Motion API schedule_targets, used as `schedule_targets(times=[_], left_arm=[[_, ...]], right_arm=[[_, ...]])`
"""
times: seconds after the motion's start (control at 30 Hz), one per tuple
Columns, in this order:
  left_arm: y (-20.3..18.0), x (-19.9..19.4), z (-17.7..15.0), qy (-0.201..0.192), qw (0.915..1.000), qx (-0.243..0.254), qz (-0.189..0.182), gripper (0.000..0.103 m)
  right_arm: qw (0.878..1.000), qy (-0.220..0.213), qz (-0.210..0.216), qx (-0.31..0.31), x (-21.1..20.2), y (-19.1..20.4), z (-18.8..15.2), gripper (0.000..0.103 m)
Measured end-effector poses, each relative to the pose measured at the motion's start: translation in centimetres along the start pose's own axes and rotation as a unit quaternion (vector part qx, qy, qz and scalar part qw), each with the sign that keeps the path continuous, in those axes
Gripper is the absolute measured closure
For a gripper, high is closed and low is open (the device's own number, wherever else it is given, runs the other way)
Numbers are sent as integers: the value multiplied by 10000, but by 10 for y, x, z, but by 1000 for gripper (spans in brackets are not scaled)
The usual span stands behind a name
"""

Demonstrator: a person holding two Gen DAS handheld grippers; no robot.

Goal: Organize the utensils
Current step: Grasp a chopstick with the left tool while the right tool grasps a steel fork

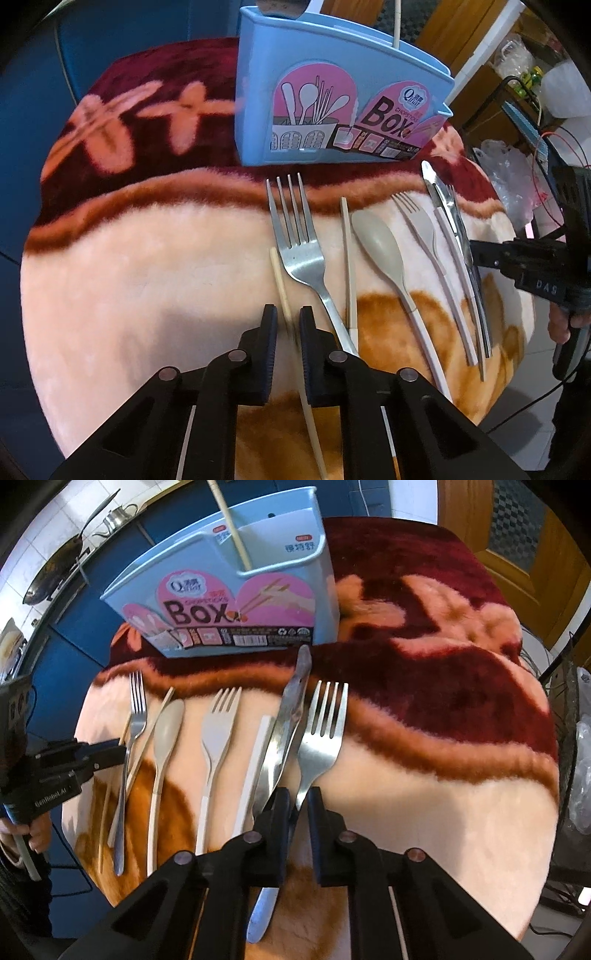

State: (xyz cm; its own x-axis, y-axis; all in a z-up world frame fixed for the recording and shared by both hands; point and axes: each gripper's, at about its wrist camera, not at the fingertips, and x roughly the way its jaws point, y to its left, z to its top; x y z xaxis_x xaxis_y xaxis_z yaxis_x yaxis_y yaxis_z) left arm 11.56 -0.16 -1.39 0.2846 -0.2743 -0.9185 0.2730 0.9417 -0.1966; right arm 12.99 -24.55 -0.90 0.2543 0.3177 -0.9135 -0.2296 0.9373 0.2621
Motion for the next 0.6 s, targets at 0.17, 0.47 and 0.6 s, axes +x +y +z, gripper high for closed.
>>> schedule_targets(times=[0.17, 0.47, 0.6], left_arm=[[2, -1, -3, -206, 9997, -25, -107, 98], [-4, -27, -29, -948, 9946, 120, -397, 99], [-11, -49, -32, -1540, 9873, 221, -335, 99]], right_arm=[[9989, -395, 176, 167, -5, -7, -7, 95], [9840, -1661, 577, 279, -36, -6, -35, 99], [9734, -2123, 801, 304, -46, -2, -42, 99]])
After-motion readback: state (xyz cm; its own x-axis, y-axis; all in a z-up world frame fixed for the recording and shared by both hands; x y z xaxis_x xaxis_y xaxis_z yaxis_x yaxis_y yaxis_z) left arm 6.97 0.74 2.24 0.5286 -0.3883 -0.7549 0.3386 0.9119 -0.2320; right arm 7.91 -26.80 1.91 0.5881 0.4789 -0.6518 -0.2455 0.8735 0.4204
